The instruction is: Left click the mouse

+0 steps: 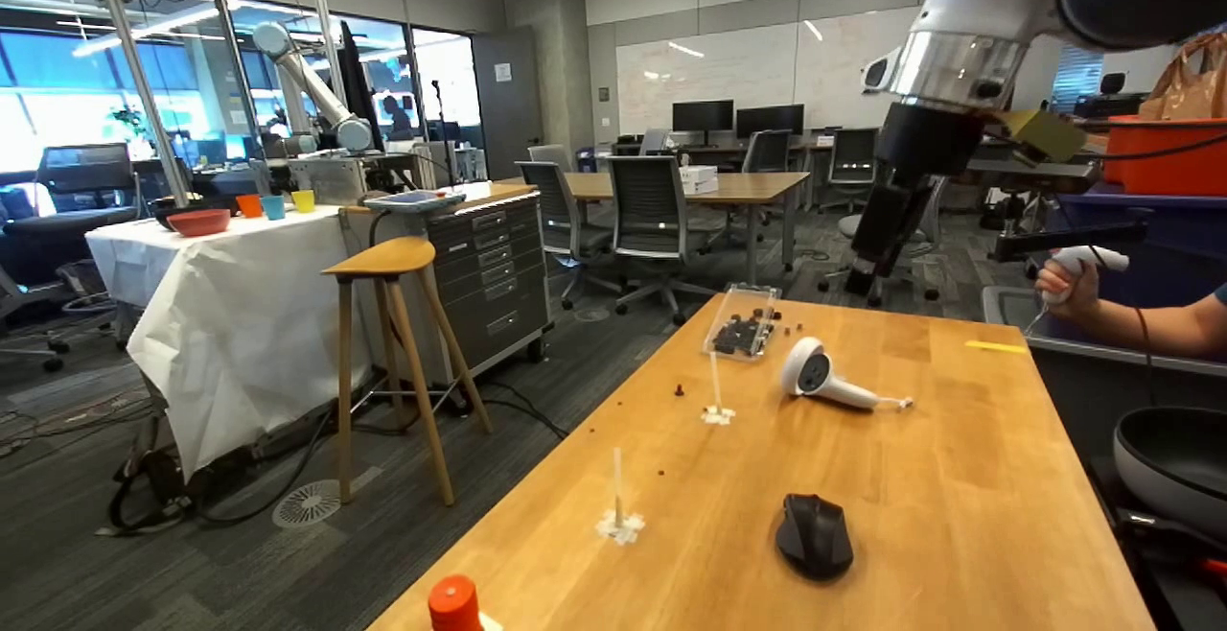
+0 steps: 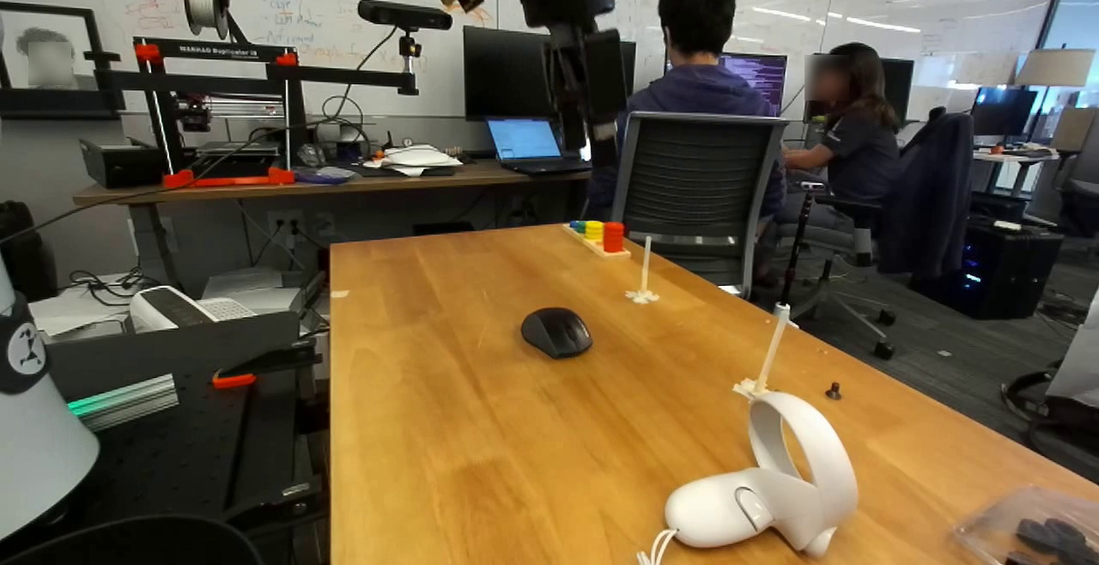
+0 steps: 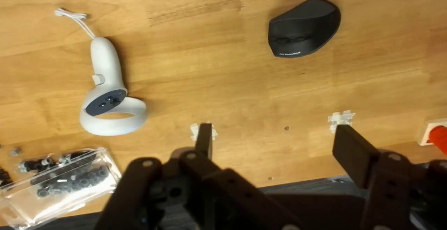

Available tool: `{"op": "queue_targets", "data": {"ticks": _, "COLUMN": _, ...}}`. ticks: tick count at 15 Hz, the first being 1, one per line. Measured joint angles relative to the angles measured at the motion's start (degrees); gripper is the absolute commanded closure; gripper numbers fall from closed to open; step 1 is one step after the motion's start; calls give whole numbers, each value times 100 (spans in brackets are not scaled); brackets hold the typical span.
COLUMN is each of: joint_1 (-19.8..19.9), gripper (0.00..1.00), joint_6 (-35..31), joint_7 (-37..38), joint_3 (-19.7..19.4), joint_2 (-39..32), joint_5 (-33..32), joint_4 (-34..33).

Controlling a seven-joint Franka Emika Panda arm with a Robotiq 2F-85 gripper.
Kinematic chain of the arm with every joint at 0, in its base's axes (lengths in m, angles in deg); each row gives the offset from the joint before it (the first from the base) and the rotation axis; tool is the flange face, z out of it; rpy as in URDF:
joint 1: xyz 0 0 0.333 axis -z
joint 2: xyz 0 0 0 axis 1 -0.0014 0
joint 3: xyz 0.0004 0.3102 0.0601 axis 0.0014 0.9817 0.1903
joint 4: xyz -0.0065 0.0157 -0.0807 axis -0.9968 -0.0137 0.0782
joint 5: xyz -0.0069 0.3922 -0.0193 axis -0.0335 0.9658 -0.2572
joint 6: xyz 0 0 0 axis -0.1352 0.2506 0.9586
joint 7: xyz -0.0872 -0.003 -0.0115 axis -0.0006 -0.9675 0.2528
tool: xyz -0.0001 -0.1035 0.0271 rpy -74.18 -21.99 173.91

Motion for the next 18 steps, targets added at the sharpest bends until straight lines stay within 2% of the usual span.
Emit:
{"op": "queue_targets", "data": {"ticks": 6, "joint_1": -152, "gripper": 89, "joint_6": -660, "joint_7": 257, "joint_3": 117, "joint_2": -1368, "joint_5": 7, "joint_4": -385}}
{"op": "queue_targets", "data": {"ticks": 7, "joint_1": -183, "gripper": 93, "joint_6": -768, "joint_7": 308, "joint_3": 138, "joint_2": -1533, "joint_5": -8, "joint_4": -434}}
{"op": "queue_targets", "data": {"ticks": 10, "joint_1": -327, "gripper": 98, "joint_6": -1074, "joint_7": 454, "joint_3": 187, "joint_2": -1945, "joint_5": -56, "joint_4": -539}}
{"op": "queue_targets", "data": {"ticks": 12, "joint_1": -459, "gripper": 94, "joint_6": -1293, "joint_7": 610, "joint_3": 196, "joint_2": -2186, "joint_5": -208, "joint_4": -567}}
{"op": "queue_targets", "data": {"ticks": 18, "joint_1": -793, "gripper": 93, "joint_6": -1805, "joint_7": 1124, "joint_3": 118, "joint_2": -2897, "joint_5": -750, "joint_4": -622}}
